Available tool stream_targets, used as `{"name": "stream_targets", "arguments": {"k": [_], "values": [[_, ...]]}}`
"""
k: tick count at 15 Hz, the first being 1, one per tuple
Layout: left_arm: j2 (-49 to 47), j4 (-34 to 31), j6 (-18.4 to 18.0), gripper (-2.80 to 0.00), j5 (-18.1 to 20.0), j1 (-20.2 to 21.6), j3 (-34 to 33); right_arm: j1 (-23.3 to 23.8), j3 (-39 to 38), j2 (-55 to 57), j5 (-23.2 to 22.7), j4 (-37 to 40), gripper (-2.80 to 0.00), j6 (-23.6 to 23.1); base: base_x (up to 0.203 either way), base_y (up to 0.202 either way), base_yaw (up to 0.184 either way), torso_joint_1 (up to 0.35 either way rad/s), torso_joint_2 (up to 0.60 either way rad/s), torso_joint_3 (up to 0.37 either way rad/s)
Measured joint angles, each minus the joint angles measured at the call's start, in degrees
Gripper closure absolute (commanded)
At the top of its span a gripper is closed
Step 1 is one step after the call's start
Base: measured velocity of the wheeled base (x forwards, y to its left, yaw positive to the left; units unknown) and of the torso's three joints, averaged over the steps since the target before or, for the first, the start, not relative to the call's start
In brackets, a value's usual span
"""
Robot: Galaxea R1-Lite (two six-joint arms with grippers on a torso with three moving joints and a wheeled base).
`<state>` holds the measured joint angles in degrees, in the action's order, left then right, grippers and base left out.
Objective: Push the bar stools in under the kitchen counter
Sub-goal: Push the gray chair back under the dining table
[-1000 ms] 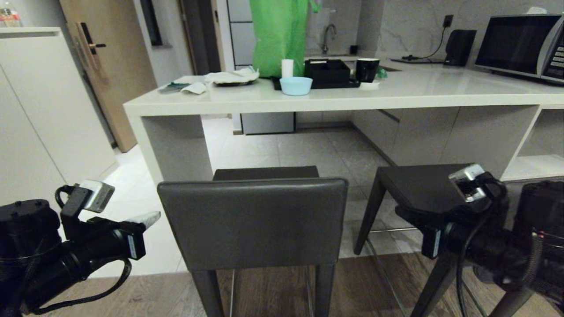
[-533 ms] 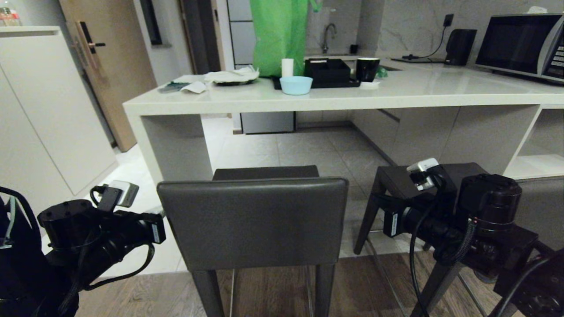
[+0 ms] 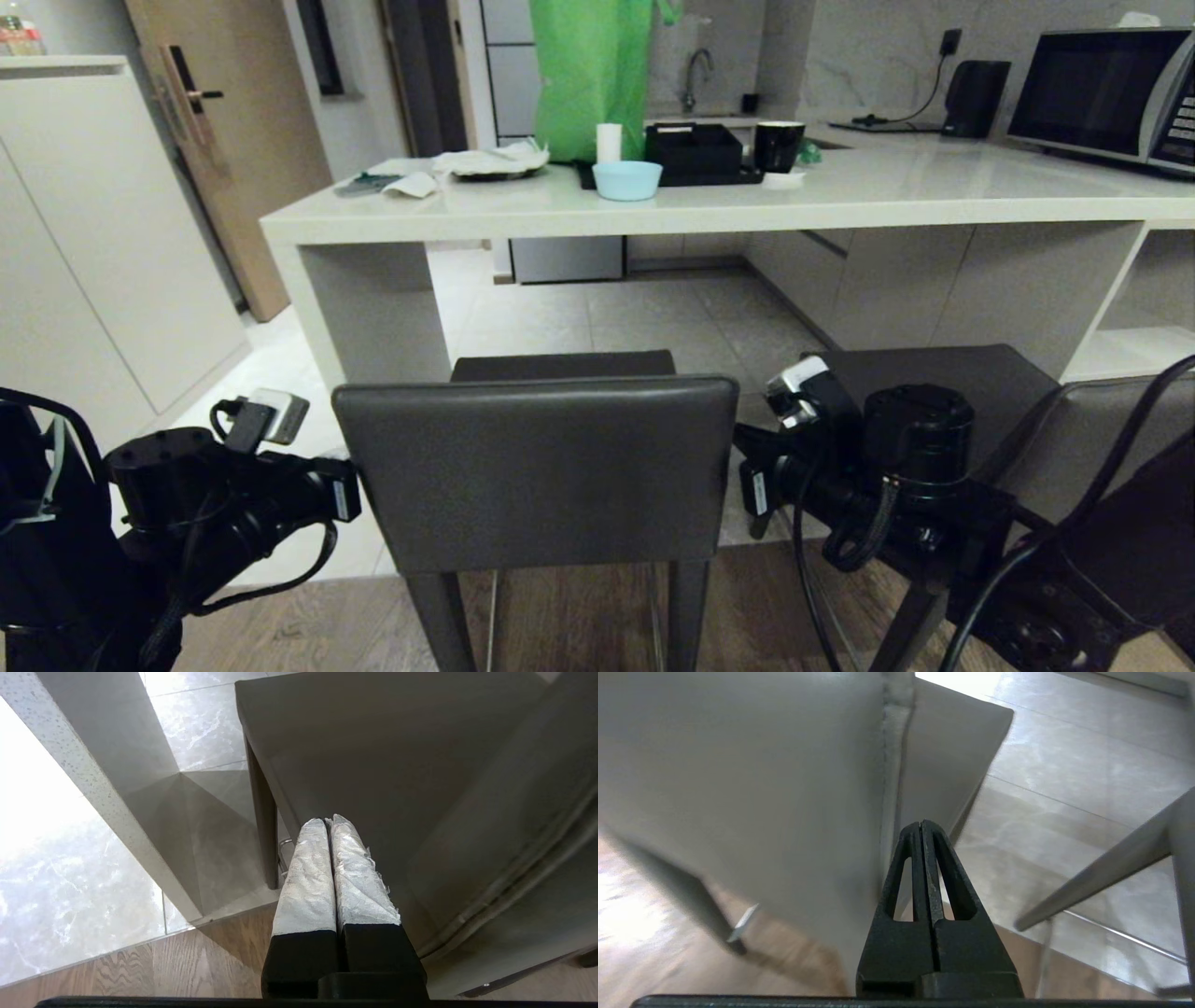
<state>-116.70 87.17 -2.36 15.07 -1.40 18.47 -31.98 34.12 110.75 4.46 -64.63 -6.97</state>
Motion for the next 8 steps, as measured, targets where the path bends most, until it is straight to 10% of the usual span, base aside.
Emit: {"name": "stream_targets", "arguments": {"k": [8], "values": [[-0.11, 0.0, -2.53, 0.0, -0.16, 0.09, 0.38, 0.28, 3.71, 4.98, 1.65, -2.18, 0.0, -0.03, 0.0, 0.0, 0.0, 0.0, 0.0, 0.0]]}}
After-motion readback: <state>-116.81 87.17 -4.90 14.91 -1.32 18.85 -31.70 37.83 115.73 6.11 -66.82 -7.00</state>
